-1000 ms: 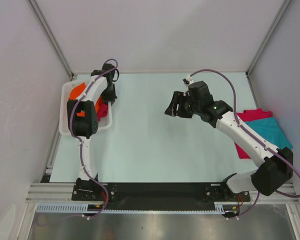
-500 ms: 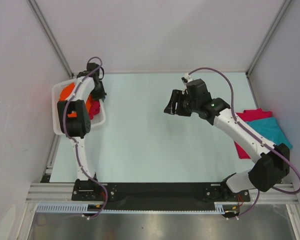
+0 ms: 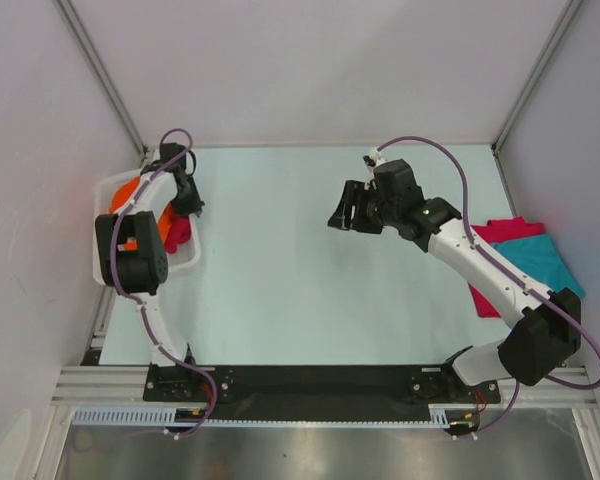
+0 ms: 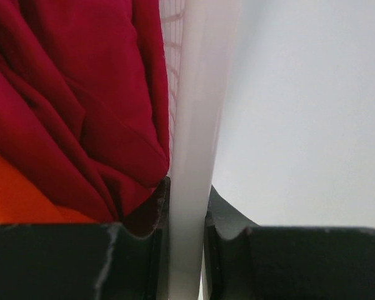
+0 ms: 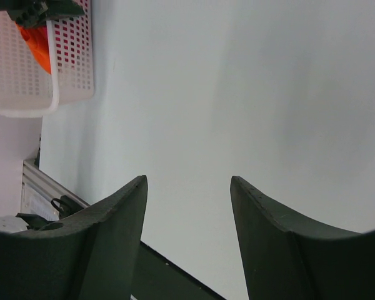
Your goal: Fold and stack the t-shirts
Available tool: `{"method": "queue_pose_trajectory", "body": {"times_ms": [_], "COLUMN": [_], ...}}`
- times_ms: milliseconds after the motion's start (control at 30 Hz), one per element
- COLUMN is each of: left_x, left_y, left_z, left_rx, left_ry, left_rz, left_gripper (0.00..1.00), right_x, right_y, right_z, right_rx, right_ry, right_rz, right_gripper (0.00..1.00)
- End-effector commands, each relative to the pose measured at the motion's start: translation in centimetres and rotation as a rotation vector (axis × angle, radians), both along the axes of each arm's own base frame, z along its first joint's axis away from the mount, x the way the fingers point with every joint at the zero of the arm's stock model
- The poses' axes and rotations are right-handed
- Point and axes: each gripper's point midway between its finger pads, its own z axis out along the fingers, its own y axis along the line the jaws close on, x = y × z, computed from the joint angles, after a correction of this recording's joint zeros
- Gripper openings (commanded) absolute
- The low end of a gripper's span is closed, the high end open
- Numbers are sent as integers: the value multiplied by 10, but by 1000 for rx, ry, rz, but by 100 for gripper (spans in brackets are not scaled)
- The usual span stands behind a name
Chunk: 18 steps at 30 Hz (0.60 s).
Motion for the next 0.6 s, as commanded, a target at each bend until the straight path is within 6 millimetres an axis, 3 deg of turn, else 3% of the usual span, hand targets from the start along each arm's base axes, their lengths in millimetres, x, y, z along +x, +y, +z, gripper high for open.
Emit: {"method": "queue_pose_trajectory", "body": {"times_ms": [0, 200, 333, 567], "left_x": [-79, -109, -130, -148], "left_y": [8, 19, 37, 44], "left_z": [-34, -27, -24, -10], "left_rx": [-186, -173, -150, -127], "left_ry": [185, 182, 165, 131], "left_rz": [264, 326, 414, 446], "left_gripper": [0, 0, 0, 0], "right_x": [-1, -7, -16, -29], "right_y": [3, 4, 0, -10], "right_z": [20, 21, 23, 29], "right_rx": [50, 55, 52, 47], "right_ry": [-61, -55, -58, -77], "right_rz": [26, 55, 65, 69], "right_gripper": [61, 61, 61, 61]}}
